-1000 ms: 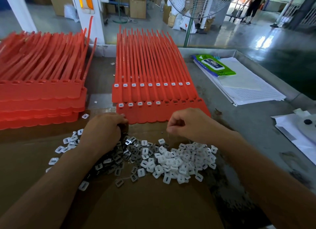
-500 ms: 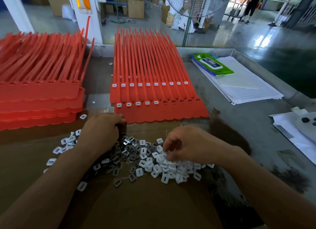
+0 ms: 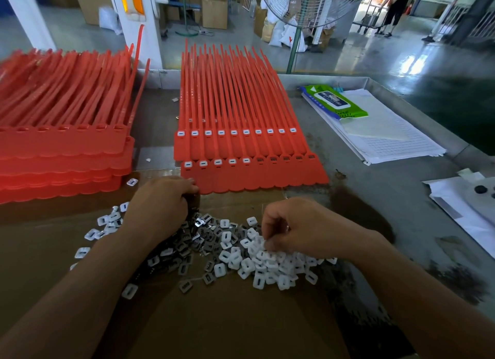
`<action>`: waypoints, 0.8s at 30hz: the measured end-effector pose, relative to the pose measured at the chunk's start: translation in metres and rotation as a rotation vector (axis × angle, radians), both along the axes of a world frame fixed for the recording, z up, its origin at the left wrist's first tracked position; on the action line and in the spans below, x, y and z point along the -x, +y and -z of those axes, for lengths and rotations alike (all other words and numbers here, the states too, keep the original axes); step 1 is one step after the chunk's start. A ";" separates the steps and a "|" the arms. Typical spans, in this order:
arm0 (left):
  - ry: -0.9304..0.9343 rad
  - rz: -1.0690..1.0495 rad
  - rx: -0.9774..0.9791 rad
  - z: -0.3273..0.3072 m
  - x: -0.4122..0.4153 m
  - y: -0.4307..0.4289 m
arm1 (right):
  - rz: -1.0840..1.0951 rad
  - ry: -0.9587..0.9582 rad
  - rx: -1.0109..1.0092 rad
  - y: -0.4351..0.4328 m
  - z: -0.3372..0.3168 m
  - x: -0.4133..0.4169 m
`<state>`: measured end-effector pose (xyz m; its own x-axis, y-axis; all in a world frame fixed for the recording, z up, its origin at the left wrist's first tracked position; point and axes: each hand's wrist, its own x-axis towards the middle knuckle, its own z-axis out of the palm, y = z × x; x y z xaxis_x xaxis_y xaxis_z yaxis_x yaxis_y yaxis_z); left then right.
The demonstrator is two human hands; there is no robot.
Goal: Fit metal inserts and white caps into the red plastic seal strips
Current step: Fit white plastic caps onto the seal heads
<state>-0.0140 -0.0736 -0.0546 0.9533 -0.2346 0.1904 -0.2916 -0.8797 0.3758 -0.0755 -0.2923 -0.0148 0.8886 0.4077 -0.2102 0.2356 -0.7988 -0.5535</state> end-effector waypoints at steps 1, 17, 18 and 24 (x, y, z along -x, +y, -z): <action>0.002 -0.001 -0.001 0.000 0.000 0.000 | 0.014 0.004 -0.034 -0.001 0.000 0.000; 0.007 -0.001 0.024 0.000 0.000 0.000 | 0.026 0.016 -0.086 -0.005 0.004 -0.003; 0.008 -0.003 0.023 0.000 0.000 0.000 | 0.022 0.011 -0.075 -0.003 0.005 -0.003; 0.003 -0.002 0.023 0.000 0.001 0.000 | 0.008 -0.005 -0.017 0.003 0.007 -0.004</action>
